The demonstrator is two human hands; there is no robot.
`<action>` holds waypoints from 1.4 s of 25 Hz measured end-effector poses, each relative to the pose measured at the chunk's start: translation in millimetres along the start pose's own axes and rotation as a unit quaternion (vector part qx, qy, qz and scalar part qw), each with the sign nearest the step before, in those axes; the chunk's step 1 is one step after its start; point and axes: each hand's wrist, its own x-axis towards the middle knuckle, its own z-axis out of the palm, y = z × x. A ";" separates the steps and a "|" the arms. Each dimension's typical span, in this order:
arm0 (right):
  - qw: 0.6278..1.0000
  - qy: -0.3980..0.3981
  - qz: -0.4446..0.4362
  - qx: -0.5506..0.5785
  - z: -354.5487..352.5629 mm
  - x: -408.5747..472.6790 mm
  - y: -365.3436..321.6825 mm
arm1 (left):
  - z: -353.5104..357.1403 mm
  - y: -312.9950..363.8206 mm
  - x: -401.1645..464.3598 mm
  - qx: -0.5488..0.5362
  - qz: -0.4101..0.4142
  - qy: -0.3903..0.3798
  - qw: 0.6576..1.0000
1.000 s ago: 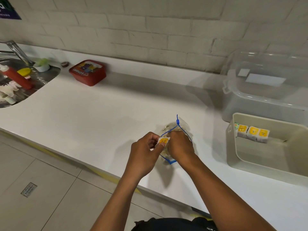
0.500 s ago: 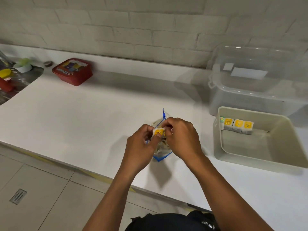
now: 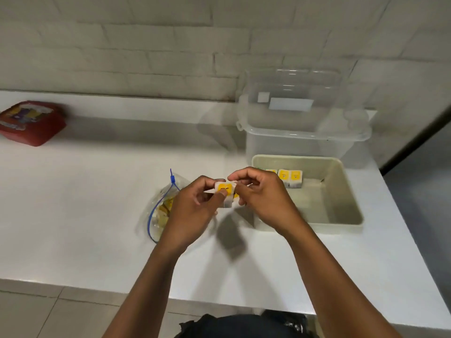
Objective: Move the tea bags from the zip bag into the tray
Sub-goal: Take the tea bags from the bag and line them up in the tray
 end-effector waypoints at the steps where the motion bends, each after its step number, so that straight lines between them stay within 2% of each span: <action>1: 1.000 -0.001 0.011 0.026 -11.9 0.0 2.8 | 9.8 3.3 3.1 -0.003 0.006 -0.018 1.000; 4: 0.995 0.007 0.036 0.094 -58.4 0.3 16.4 | 54.3 15.3 15.5 0.005 0.025 -0.052 0.998; 7: 0.996 0.017 0.039 0.079 -100.2 0.4 27.2 | 94.4 21.0 27.4 0.012 0.027 -0.078 0.997; 9: 0.999 0.042 0.028 0.020 -128.2 5.6 35.4 | 113.6 20.5 34.2 0.037 0.022 -0.081 0.996; 11: 0.992 0.086 0.017 -0.090 -160.4 16.5 49.8 | 132.5 16.0 45.1 0.108 0.025 -0.057 0.992; 14: 0.956 0.117 0.028 -0.267 -191.4 34.3 75.3 | 156.8 6.7 63.8 0.223 0.041 -0.056 0.972; 18: 0.927 0.045 0.058 -0.368 -193.2 60.5 105.2 | 176.6 -3.5 79.8 0.260 0.050 -0.067 0.962; 22: 0.917 0.021 0.114 -0.383 -184.2 88.1 124.3 | 180.0 -12.7 84.6 0.346 0.072 -0.057 0.934; 28: 0.906 0.088 0.113 -0.398 -170.2 96.7 140.0 | 180.4 -20.6 86.3 0.397 0.060 -0.070 0.913; 32: 0.897 0.138 0.100 -0.407 -166.6 92.4 149.5 | 184.9 -21.8 91.0 0.411 0.039 -0.121 0.903; 35: 0.910 0.156 0.106 -0.369 -165.9 90.0 149.8 | 190.6 -20.7 91.2 0.415 0.024 -0.162 0.895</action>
